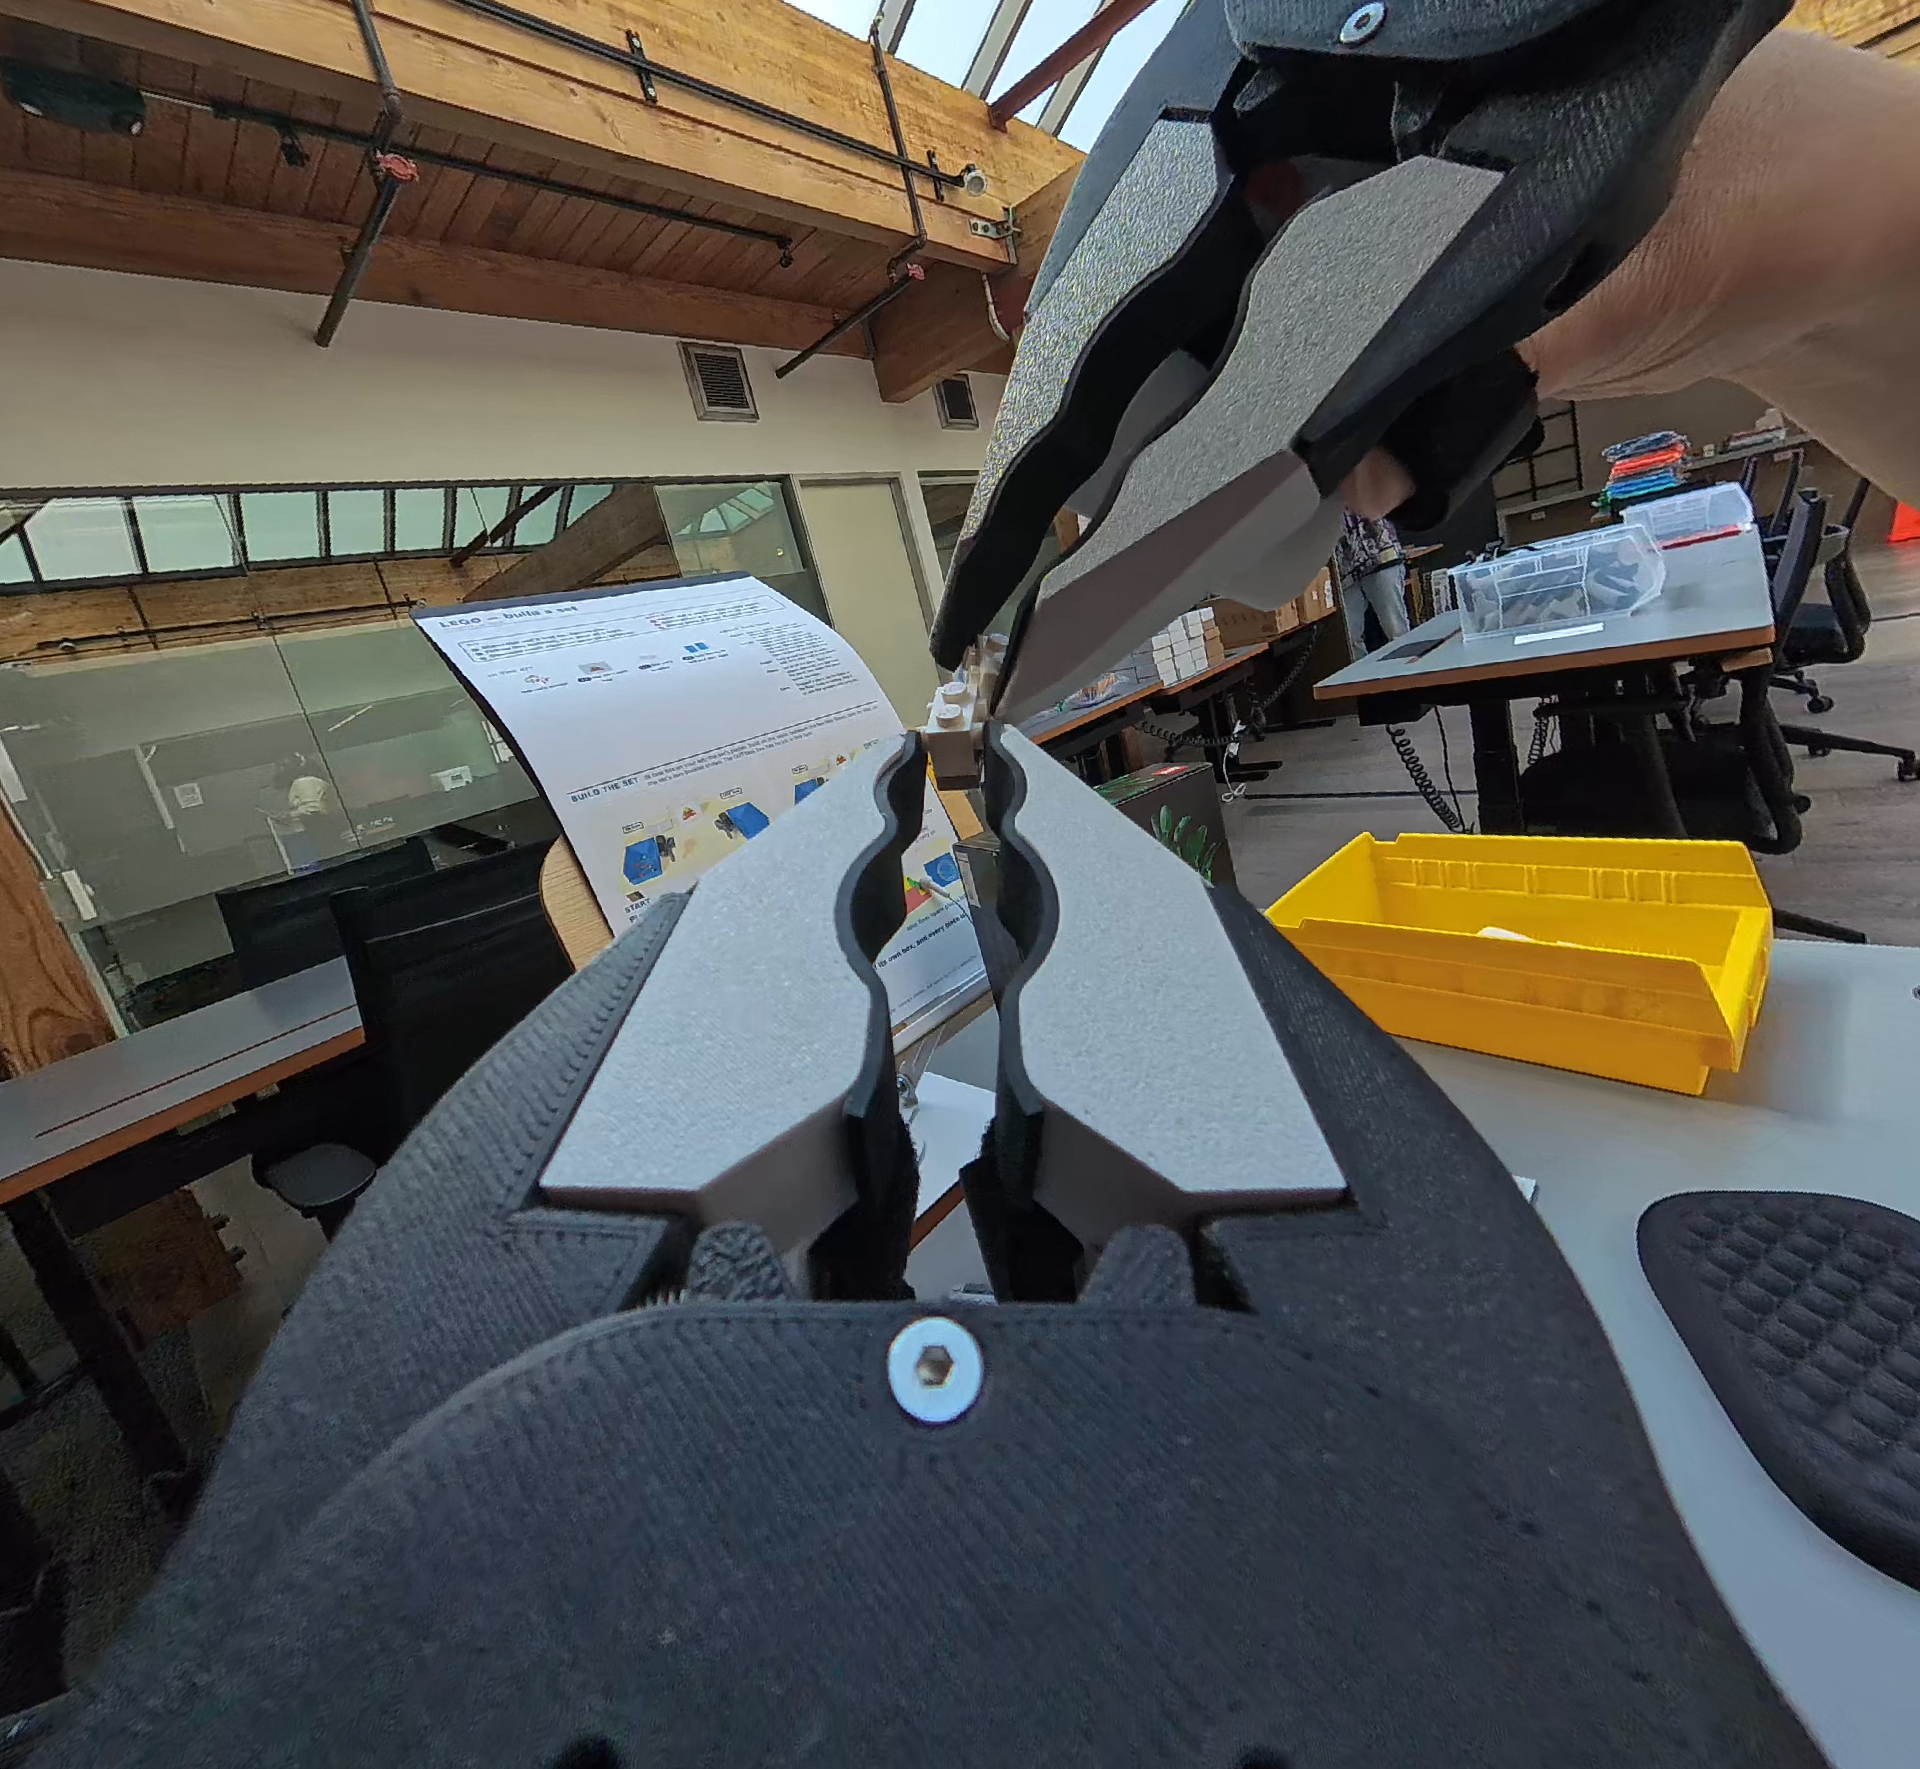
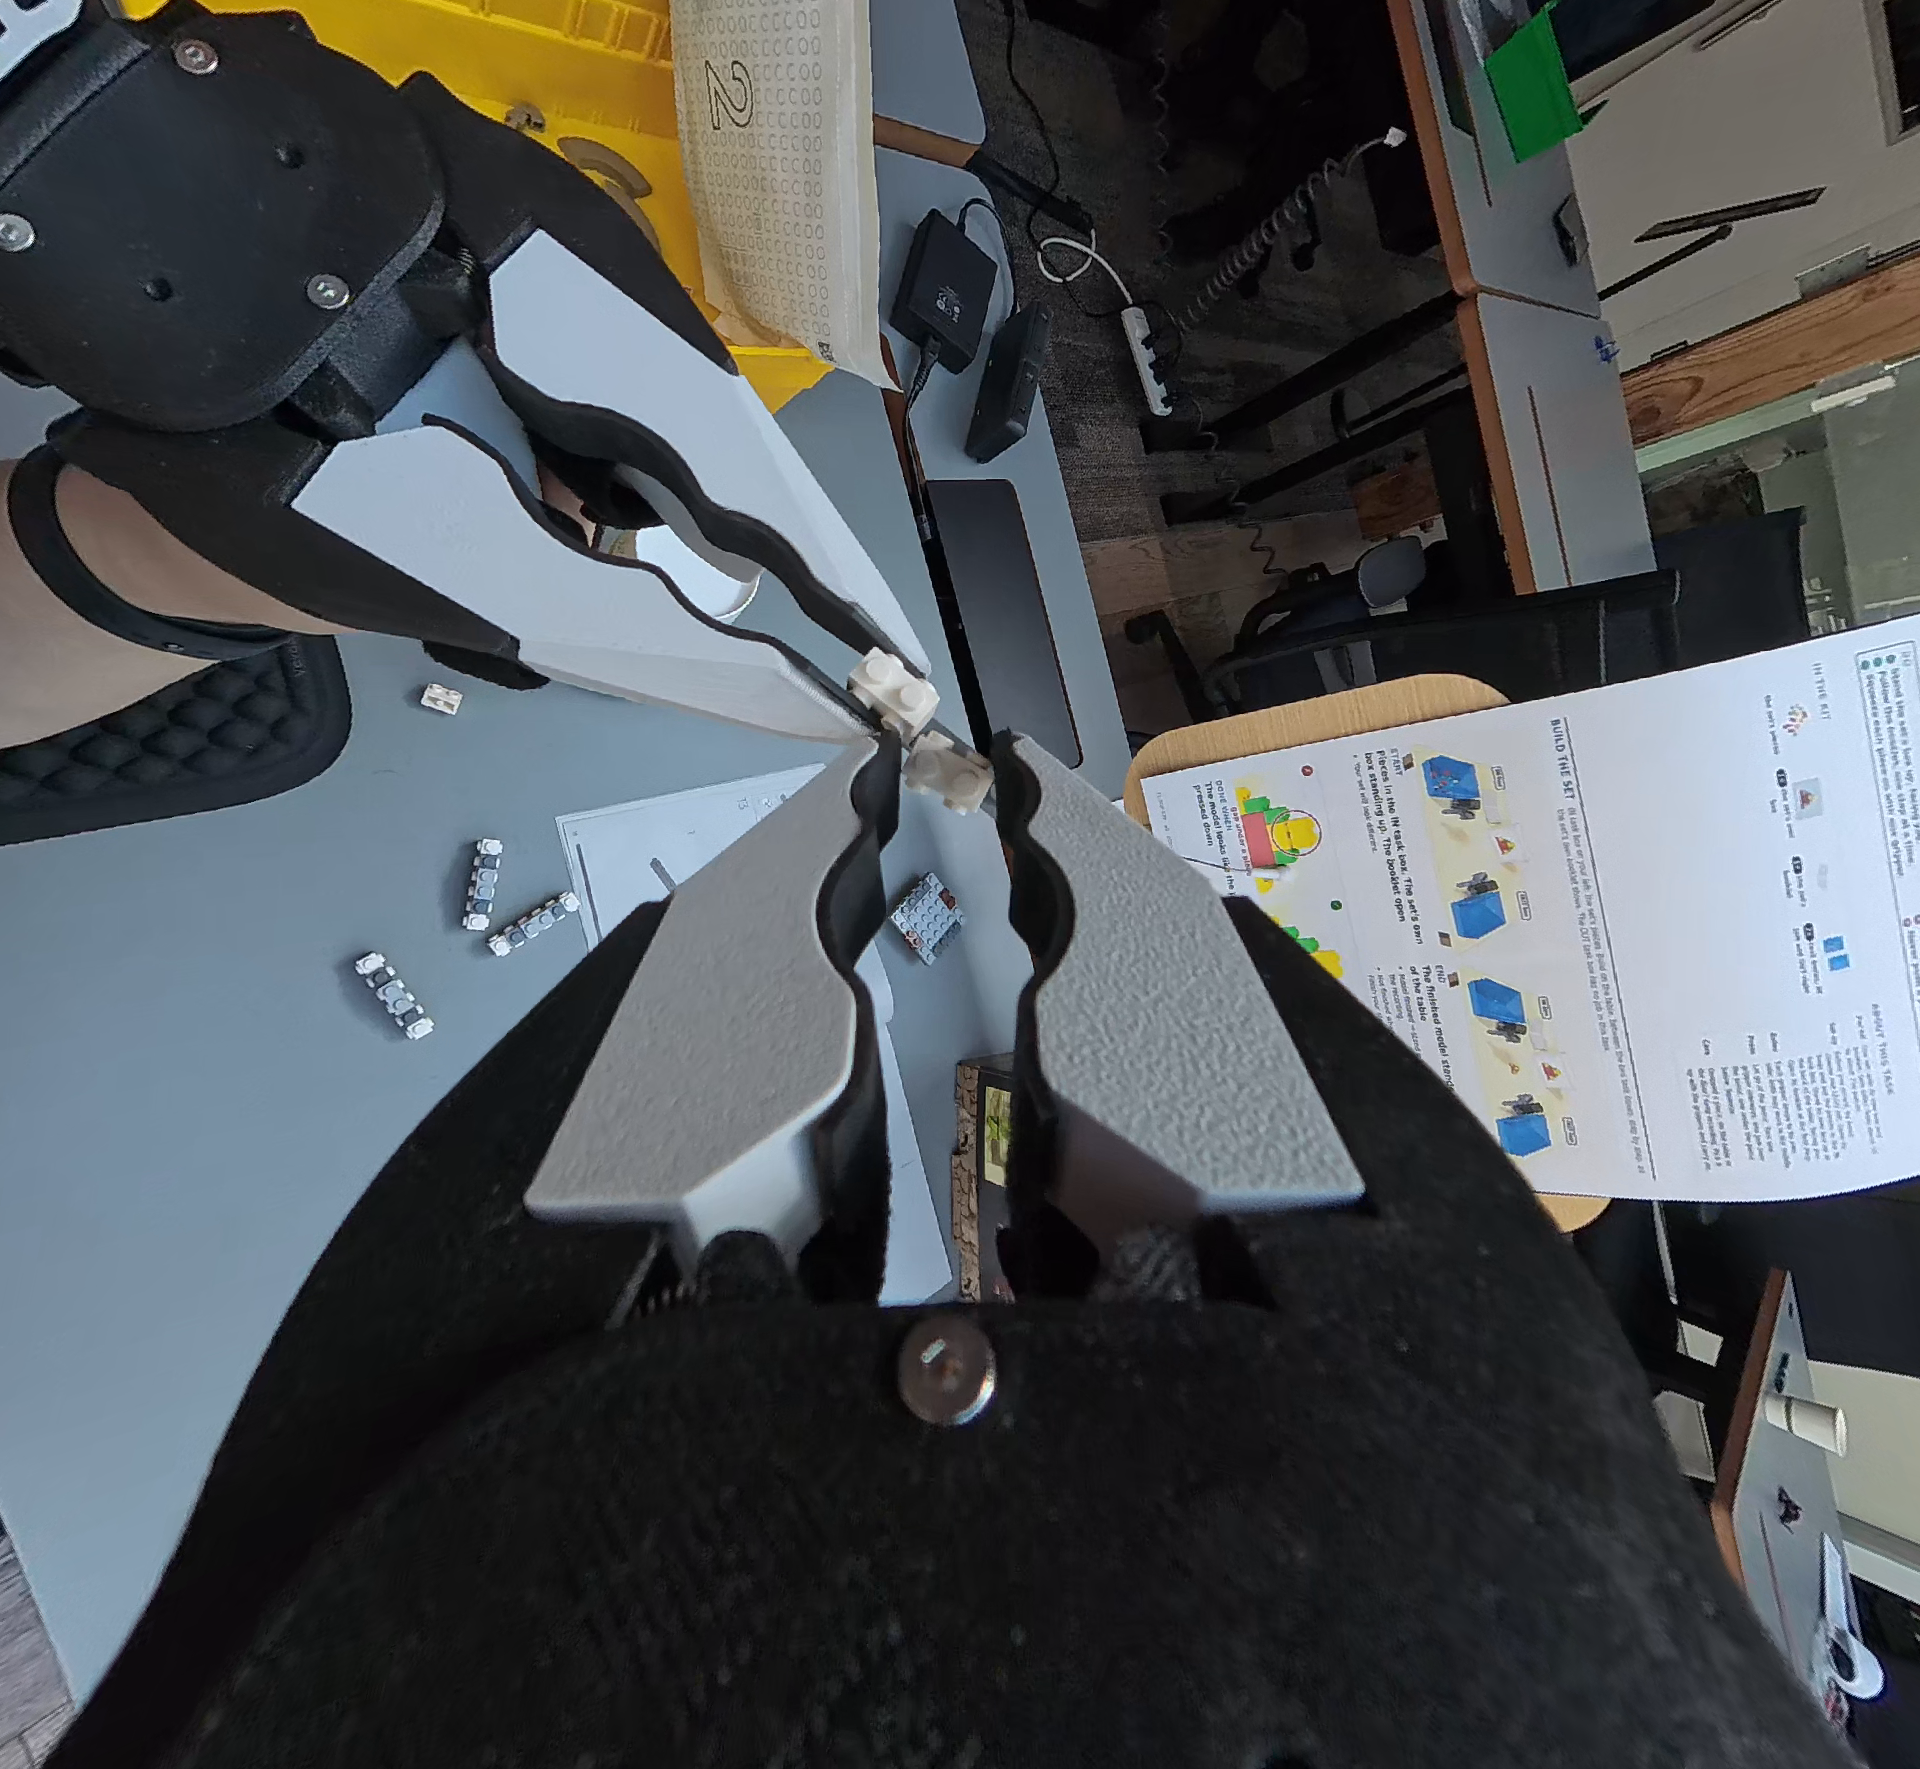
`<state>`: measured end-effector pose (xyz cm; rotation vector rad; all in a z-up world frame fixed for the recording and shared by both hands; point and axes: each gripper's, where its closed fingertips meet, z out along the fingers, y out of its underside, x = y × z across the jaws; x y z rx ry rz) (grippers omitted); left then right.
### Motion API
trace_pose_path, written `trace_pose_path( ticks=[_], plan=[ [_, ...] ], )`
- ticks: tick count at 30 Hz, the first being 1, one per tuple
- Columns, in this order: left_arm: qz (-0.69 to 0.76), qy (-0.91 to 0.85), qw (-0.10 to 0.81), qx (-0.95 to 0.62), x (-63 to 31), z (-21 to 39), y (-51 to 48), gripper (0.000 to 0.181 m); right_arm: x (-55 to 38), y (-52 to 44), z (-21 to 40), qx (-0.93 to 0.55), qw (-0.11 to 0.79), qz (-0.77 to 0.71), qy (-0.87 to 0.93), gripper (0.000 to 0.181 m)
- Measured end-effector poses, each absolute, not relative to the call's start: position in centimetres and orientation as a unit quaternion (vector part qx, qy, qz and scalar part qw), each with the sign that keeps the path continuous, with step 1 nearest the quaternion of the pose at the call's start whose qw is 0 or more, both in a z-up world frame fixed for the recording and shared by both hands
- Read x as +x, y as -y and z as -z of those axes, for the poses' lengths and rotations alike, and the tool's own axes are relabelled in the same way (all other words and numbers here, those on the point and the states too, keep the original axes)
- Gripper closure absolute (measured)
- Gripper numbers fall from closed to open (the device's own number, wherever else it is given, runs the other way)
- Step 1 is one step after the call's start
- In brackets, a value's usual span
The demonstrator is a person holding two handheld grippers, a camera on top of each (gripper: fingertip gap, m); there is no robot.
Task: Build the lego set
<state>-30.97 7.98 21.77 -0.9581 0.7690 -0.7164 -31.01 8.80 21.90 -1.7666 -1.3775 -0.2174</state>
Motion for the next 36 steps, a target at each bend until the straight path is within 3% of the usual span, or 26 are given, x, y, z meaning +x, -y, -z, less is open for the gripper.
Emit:
trace_pose_path(
  ticks=[12, 22, 36],
  plan=[
    [0.33, -0.375, 0.767, -0.403, -30.6, -22.1, -6.6, 0.173, -30.8, -7.4, -22.3, -0.734, 0.398, -0.013, 0.55, 0.165],
    [0.326, -0.386, 0.762, -0.406, -30.0, -21.8, -6.4, 0.173, -30.1, -7.4, -21.9, -0.766, 0.359, 0.004, 0.533, 0.164],
    [0.436, -0.356, 0.72, -0.405, -31.4, -22.6, -6.1, 0.173, -31.6, -7.2, -22.7, -0.82, 0.301, -0.049, 0.485, 0.164]
  ],
)
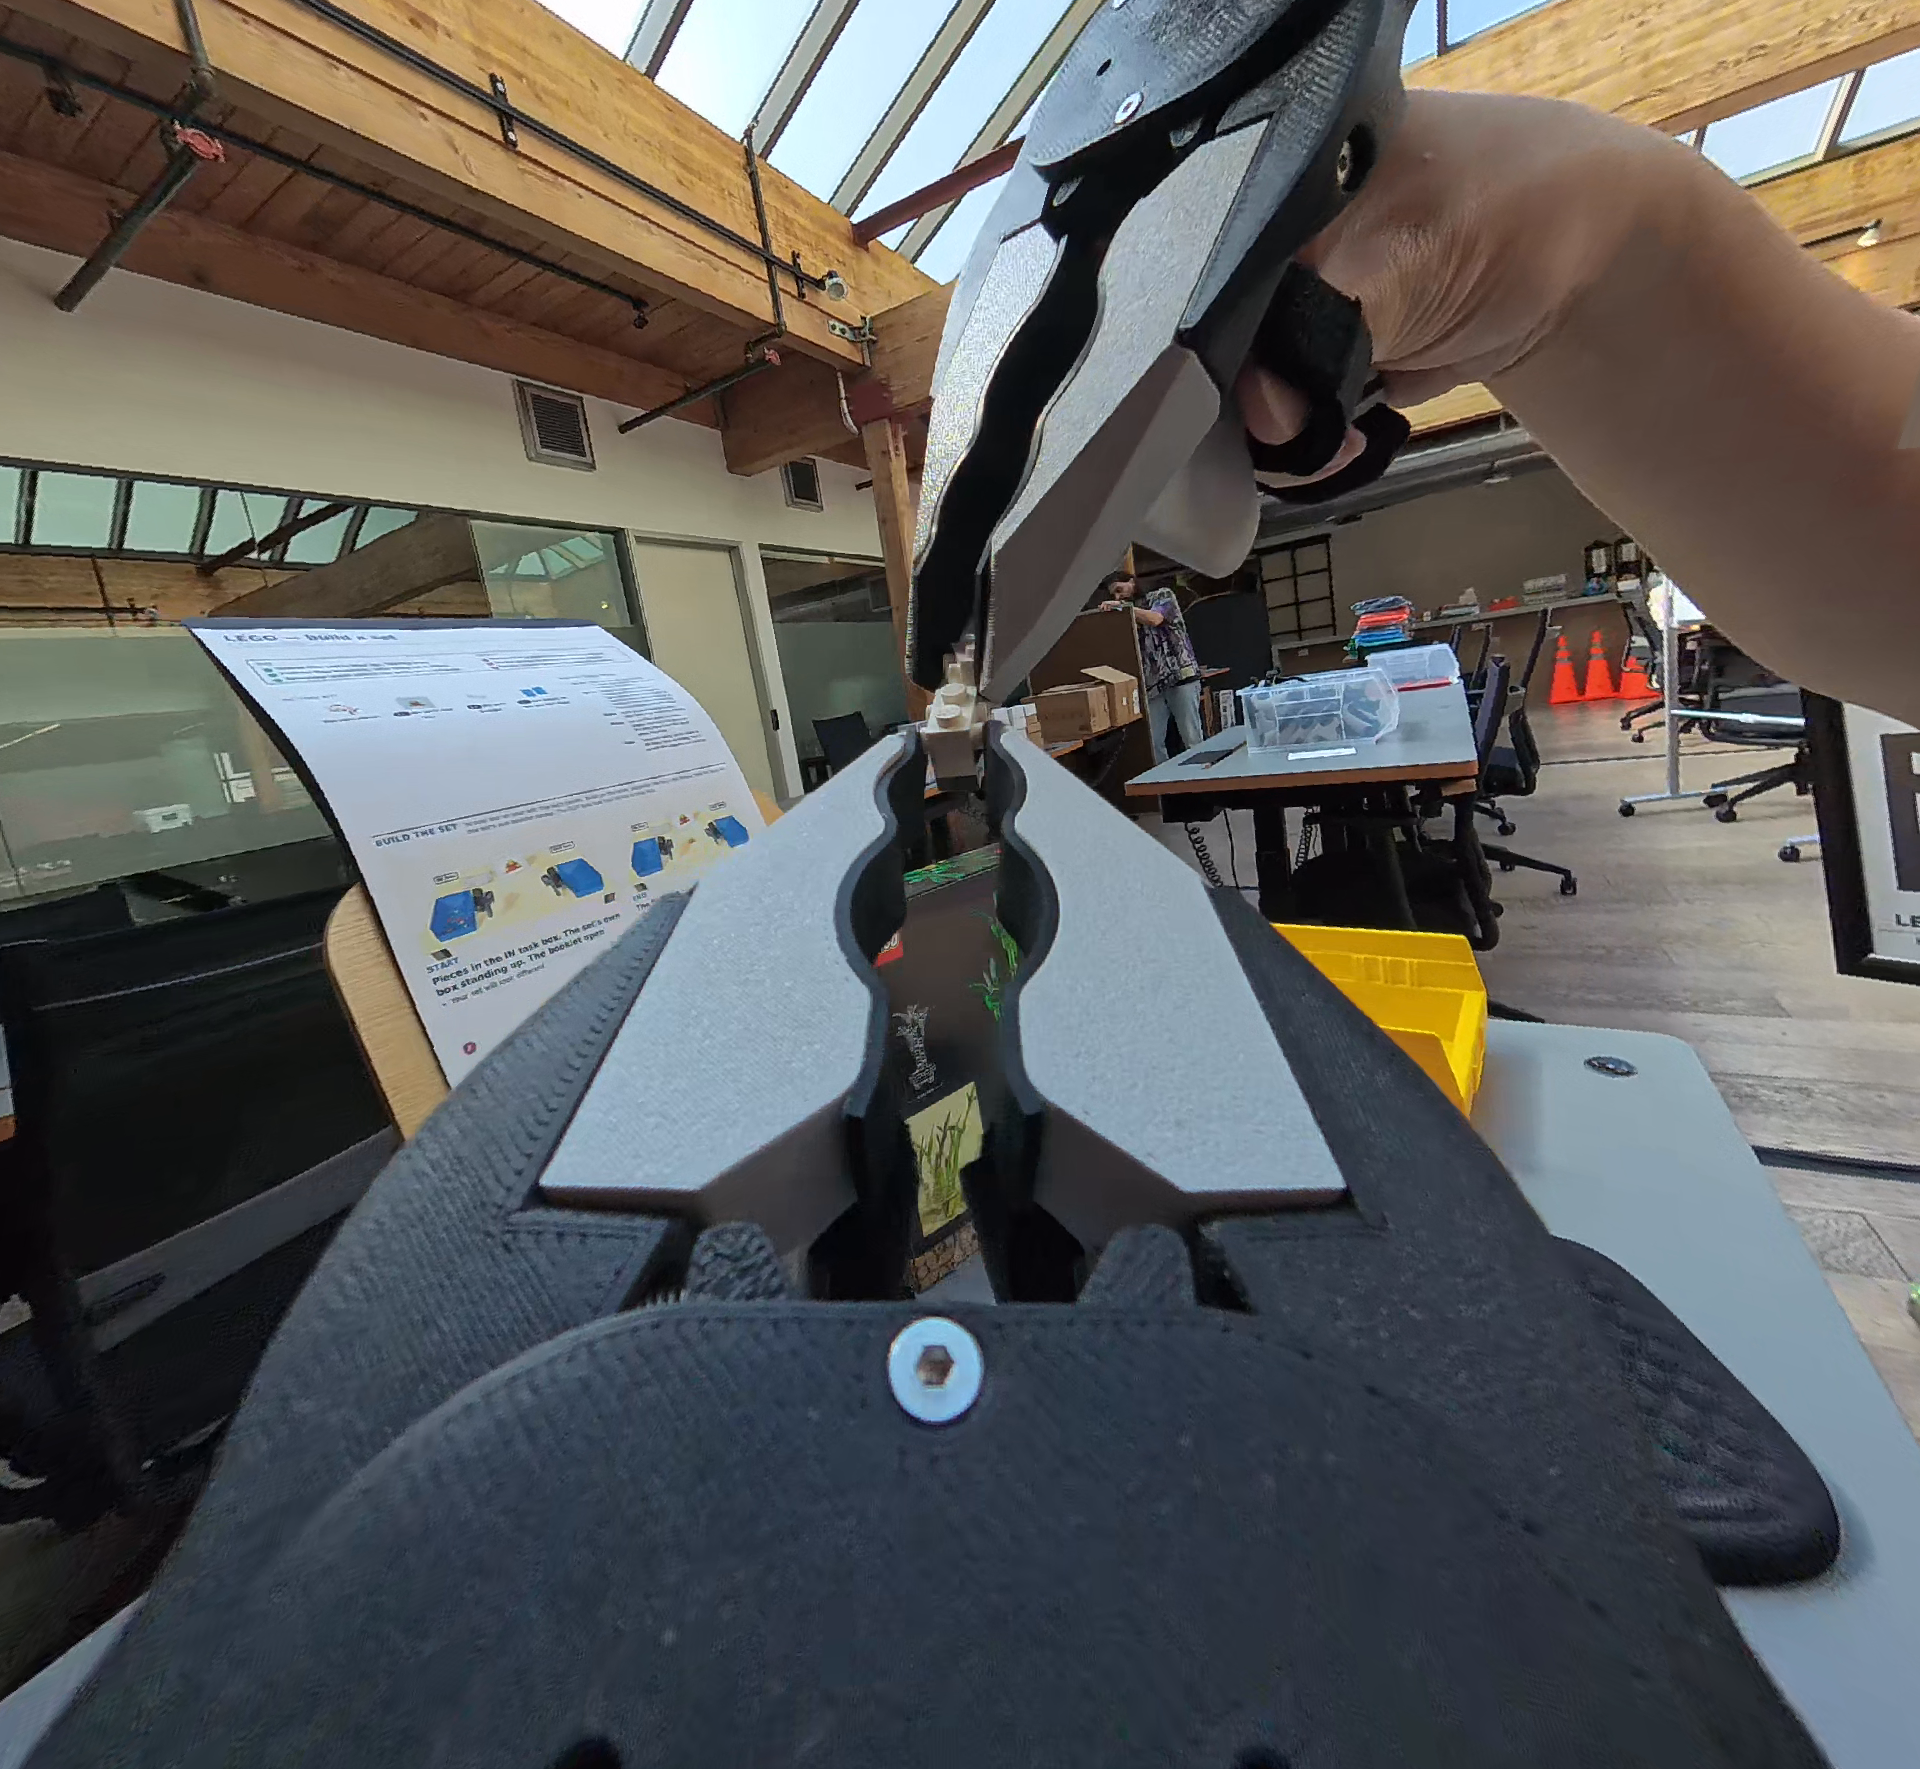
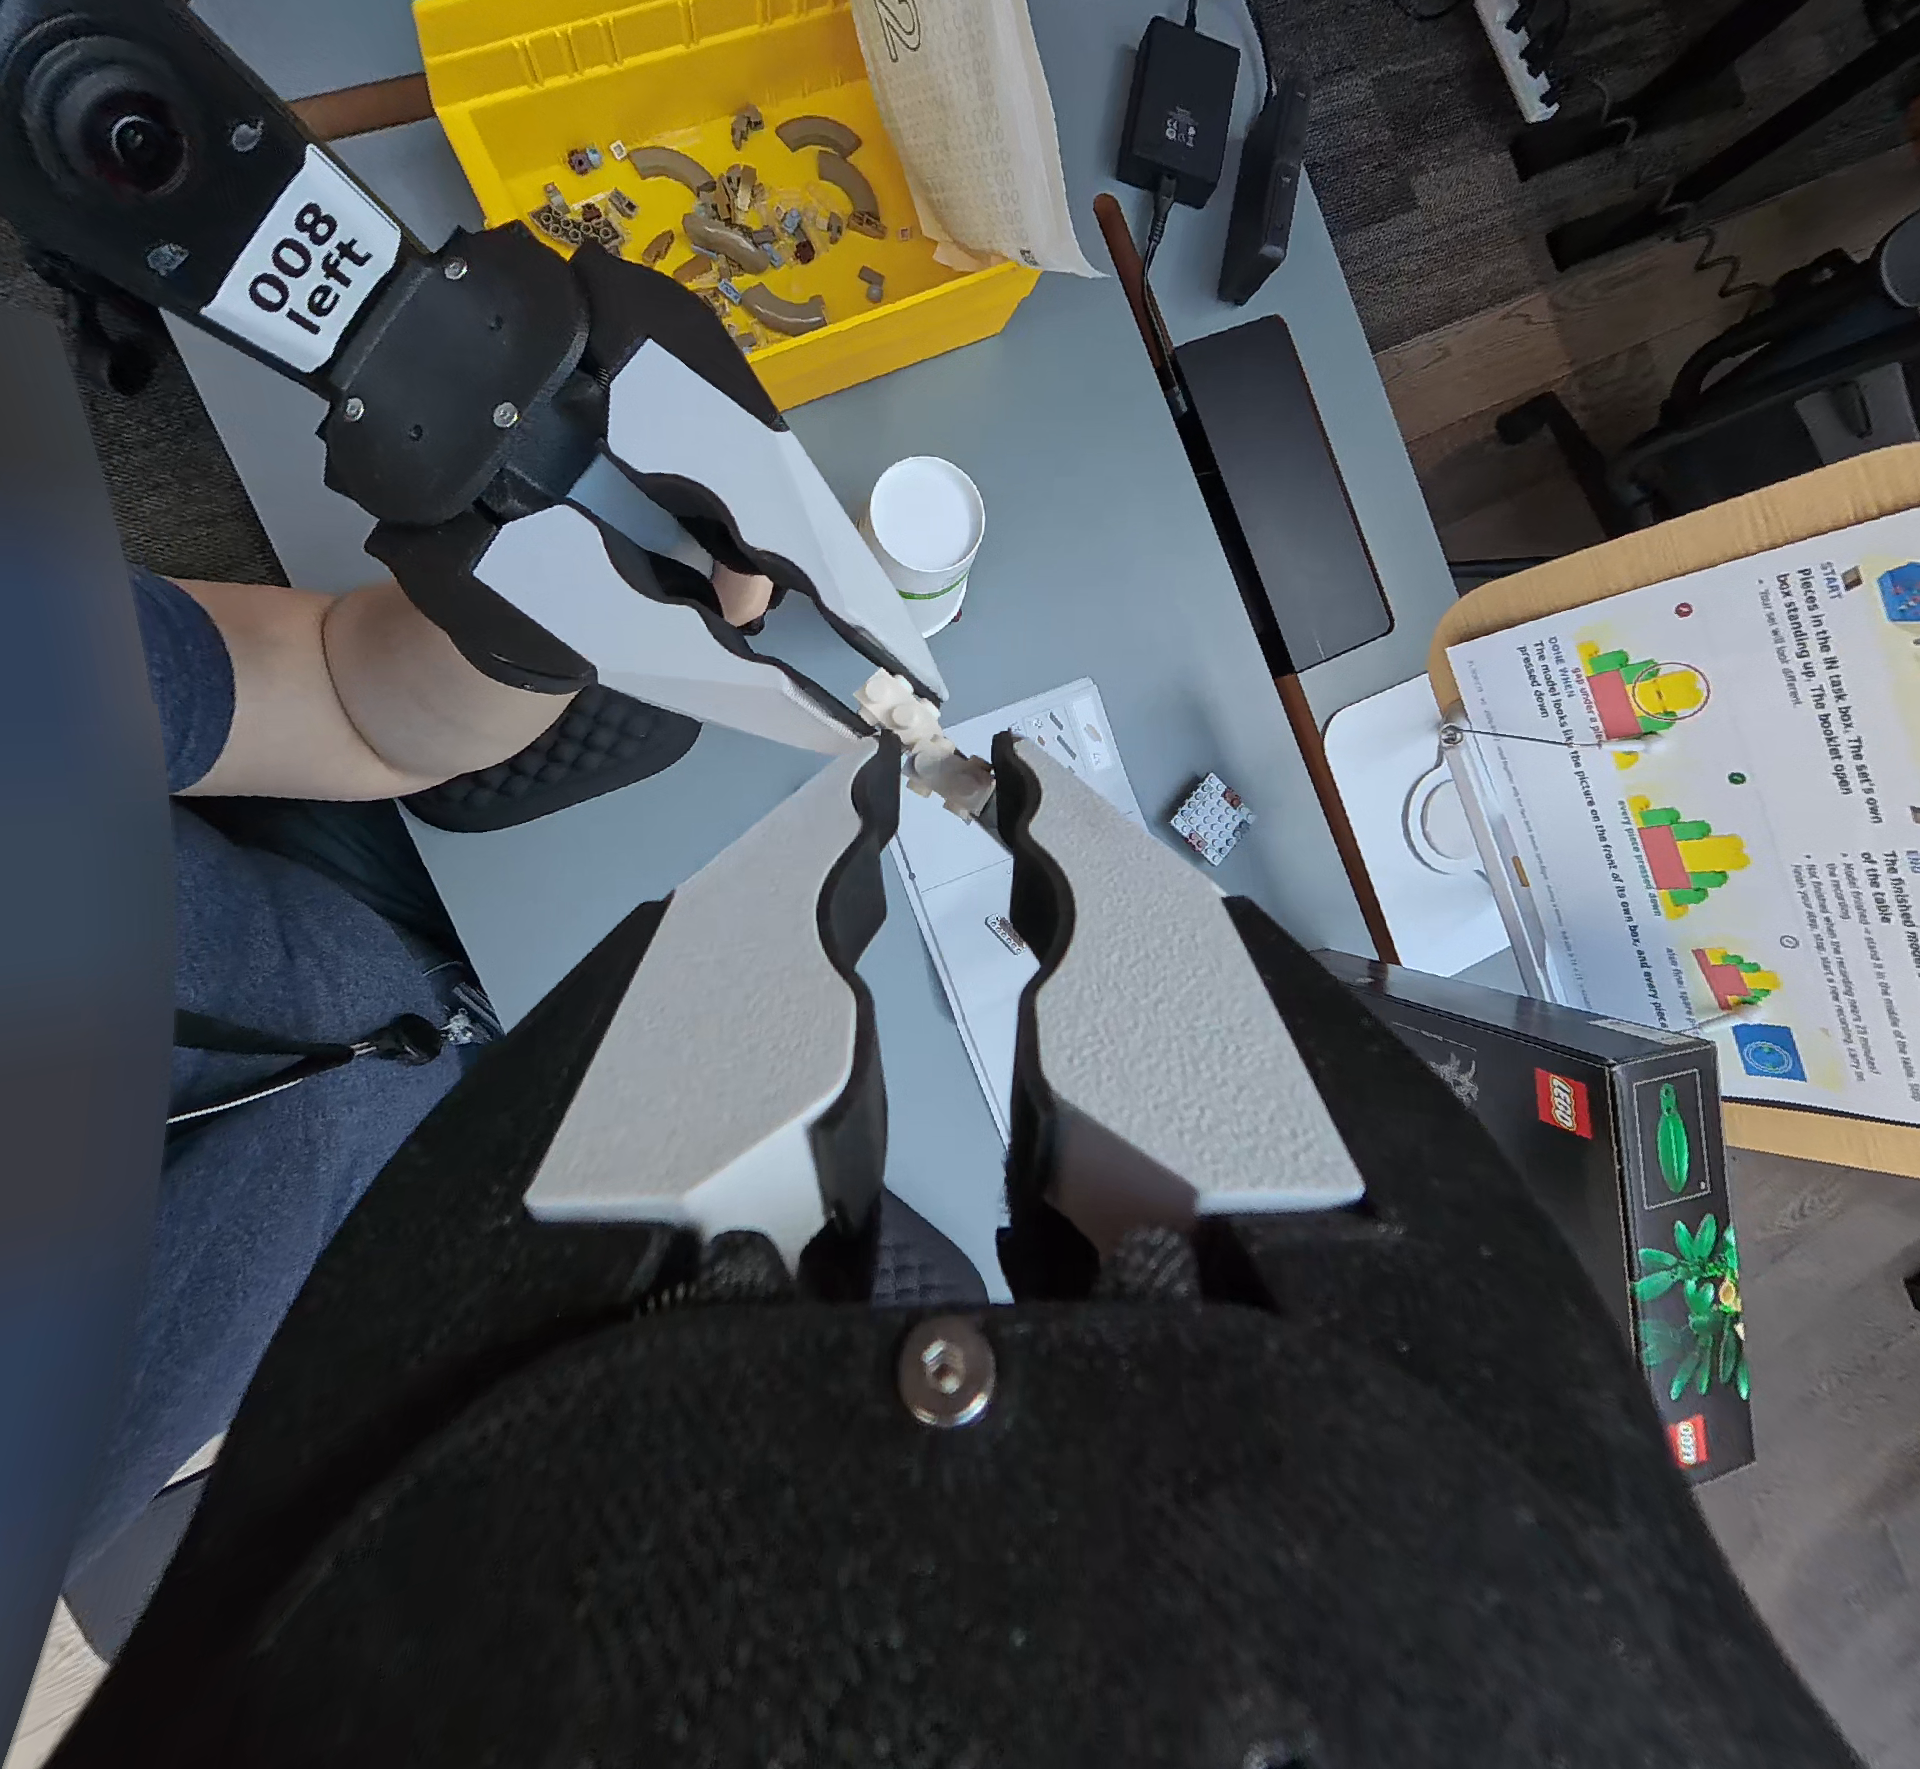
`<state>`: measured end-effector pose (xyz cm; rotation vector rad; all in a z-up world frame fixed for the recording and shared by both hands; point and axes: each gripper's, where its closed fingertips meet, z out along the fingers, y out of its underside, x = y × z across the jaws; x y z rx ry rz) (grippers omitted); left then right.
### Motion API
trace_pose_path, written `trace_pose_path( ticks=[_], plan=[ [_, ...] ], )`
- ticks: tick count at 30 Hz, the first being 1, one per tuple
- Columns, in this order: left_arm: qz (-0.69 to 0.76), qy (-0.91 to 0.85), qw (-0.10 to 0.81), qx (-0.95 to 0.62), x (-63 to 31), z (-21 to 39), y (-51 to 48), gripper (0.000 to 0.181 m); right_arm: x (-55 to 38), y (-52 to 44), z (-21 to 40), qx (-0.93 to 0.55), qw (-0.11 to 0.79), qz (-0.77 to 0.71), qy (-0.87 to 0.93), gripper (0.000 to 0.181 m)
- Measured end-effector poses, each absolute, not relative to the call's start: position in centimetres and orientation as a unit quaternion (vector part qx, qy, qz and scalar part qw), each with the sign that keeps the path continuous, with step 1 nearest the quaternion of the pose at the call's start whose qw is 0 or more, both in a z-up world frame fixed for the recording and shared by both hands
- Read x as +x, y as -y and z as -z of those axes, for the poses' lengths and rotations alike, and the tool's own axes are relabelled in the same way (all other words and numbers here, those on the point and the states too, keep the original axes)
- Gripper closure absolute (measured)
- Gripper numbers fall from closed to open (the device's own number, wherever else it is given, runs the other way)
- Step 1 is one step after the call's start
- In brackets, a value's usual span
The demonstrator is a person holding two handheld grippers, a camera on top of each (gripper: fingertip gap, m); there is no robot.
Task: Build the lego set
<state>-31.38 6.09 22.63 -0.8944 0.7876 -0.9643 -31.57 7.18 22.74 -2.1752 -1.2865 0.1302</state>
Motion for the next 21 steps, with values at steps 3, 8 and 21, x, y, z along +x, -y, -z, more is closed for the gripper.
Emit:
trace_pose_path(
  ticks=[3, 8, 21],
  plan=[
    [0.468, -0.351, 0.705, -0.402, -31.7, -22.7, -6.1, 0.173, -32.0, -7.2, -22.9, -0.817, 0.305, -0.059, 0.485, 0.165],
    [0.51, -0.341, 0.681, -0.4, -32.2, -22.9, -6.1, 0.173, -32.5, -7.3, -23.0, -0.813, 0.314, -0.07, 0.486, 0.164],
    [0.582, -0.338, 0.627, -0.392, -32.5, -22.9, -5.7, 0.173, -32.8, -6.9, -23.2, -0.775, 0.347, -0.069, 0.524, 0.164]
  ],
)
